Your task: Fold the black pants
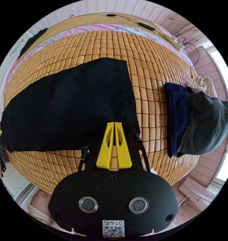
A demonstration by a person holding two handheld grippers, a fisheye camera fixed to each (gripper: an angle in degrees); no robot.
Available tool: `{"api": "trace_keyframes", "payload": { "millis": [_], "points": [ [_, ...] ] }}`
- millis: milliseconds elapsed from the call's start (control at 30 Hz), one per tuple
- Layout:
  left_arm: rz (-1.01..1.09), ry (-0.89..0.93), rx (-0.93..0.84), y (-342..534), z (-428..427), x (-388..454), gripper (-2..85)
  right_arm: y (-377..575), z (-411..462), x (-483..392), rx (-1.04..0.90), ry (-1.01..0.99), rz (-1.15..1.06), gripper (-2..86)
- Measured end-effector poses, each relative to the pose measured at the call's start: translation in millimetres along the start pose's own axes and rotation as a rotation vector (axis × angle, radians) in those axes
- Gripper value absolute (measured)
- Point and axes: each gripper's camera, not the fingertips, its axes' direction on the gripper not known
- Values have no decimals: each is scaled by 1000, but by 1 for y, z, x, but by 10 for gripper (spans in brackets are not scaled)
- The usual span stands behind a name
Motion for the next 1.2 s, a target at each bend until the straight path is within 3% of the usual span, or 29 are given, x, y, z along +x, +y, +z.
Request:
{"api": "trace_keyframes", "payload": {
  "millis": [67, 200, 400, 700, 833, 933, 1100, 1200],
  "points": [
    [38, -118, -181, -4, 56, 14, -10, 5, 5, -12, -6, 80, -61, -8],
    [29, -94, -204, 7, 85, 15, -10, 27, 11, -20, -28, 136, -133, -9],
    [168, -211, -449, 38, 140, 36, -10, 100, 31, 5, -216, 47, -86, -10],
    [207, -148, -649, 92, 216, 54, -9, 218, 71, 29, -411, 22, 82, -9],
    [207, -175, -588, 94, 217, 57, -8, 232, 63, 43, -333, 47, 185, -7],
    [261, -203, -460, 84, 197, 74, -8, 221, 47, 50, -158, 53, 227, 3],
    [455, -148, -299, 52, 202, 141, -8, 178, 74, 77, 4, -83, 375, 104],
    [539, -55, -244, 37, 231, 176, -7, 174, 112, 90, 9, -241, 479, 78]
  ]
}}
